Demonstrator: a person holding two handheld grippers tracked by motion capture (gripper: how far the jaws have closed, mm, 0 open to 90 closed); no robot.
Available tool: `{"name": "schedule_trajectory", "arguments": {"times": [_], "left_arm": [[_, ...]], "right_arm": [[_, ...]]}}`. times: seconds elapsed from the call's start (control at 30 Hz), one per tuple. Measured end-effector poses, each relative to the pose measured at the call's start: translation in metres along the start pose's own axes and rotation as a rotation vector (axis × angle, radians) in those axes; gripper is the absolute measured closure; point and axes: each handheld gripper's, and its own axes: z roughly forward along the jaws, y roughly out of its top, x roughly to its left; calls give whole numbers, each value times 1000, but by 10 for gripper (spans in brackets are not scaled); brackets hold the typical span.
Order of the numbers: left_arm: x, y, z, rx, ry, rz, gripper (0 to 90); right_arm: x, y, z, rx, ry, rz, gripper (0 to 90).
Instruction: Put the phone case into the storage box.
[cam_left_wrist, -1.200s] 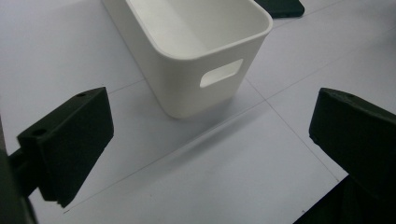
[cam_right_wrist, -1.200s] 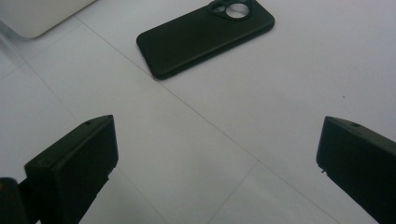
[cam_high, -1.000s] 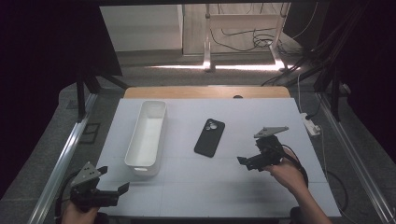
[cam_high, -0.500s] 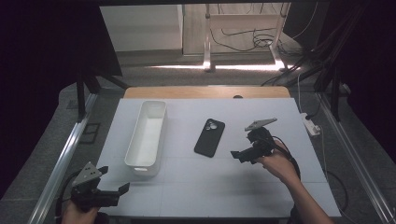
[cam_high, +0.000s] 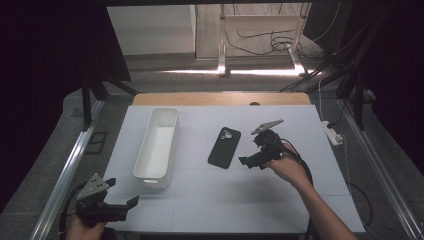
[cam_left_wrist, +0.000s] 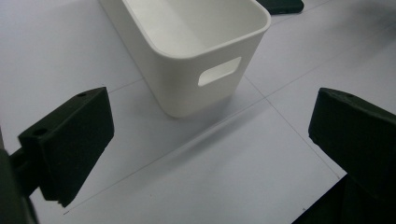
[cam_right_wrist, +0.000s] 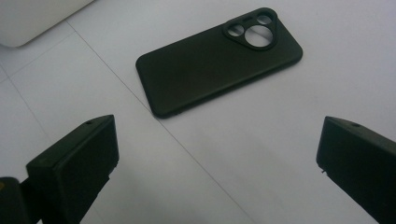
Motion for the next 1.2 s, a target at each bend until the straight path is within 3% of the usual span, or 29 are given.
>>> {"name": "schedule_trajectory", "arguments": {"times": [0.33, 0.8, 0.97, 1.07, 1.2], "left_arm": [[0, 0, 0, 1, -3, 2, 10], [0, 0, 0, 4, -6, 4, 10], [0, 0, 0, 4, -7, 5, 10], [0, 0, 0, 4, -7, 5, 10], [0, 0, 0, 5, -8, 7, 10]], "right_arm": [[3, 19, 17, 18, 16, -38, 0], [8, 41, 42, 45, 35, -51, 0], [10, 47, 48, 35, 24, -42, 0], [15, 54, 57, 49, 1, -64, 0], [18, 61, 65, 66, 17, -55, 0]]}}
